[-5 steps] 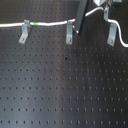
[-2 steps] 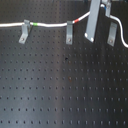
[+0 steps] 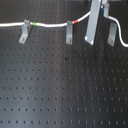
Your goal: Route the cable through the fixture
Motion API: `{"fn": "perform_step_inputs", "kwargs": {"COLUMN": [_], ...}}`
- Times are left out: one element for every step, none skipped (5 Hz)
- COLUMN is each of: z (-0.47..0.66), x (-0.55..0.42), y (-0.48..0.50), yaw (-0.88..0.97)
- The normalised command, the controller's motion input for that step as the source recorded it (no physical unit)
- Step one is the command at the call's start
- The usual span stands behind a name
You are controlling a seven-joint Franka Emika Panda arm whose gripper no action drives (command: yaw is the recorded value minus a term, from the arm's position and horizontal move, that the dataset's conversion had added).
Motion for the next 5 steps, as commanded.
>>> {"fn": "perform_step_inputs", "kwargs": {"z": [0.00,0.56,0.55,0.33,0.36], "x": [0.013,0.088,-0.071,-0.037,0.154], "y": [0.020,0.139,0.275,0.323,0.281], "yaw": [0.00,0.00,0.04,0.11,0.01]}}
